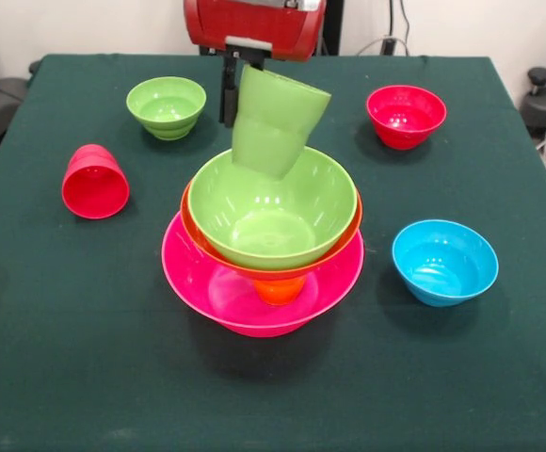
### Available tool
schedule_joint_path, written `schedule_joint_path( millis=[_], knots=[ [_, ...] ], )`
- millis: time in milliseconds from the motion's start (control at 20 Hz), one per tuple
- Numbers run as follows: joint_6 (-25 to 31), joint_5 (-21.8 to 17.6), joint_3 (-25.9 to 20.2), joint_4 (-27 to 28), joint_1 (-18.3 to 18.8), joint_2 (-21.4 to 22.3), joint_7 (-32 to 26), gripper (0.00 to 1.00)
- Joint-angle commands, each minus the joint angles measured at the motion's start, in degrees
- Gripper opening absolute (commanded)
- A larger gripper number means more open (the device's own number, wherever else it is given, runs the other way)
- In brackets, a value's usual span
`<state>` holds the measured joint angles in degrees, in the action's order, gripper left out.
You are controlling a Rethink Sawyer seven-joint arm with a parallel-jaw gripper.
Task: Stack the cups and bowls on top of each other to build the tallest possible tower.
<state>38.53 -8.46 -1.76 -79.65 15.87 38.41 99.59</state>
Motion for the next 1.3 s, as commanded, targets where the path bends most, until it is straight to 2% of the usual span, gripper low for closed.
schedule_joint_path(
  millis=[50,250,1050,1300],
  knots=[
    [5.38,0.7,0.05,2.95,-1.96,-3.42,8.71,0.0],
    [4.45,1.5,0.33,2.13,-2.2,-3.6,8.89,0.0],
    [6.53,2.84,2.44,5.79,-4.22,-5.12,7.89,0.0],
    [9.11,3.75,3.2,7.7,-5.11,-4.98,7.66,0.0]
  ],
)
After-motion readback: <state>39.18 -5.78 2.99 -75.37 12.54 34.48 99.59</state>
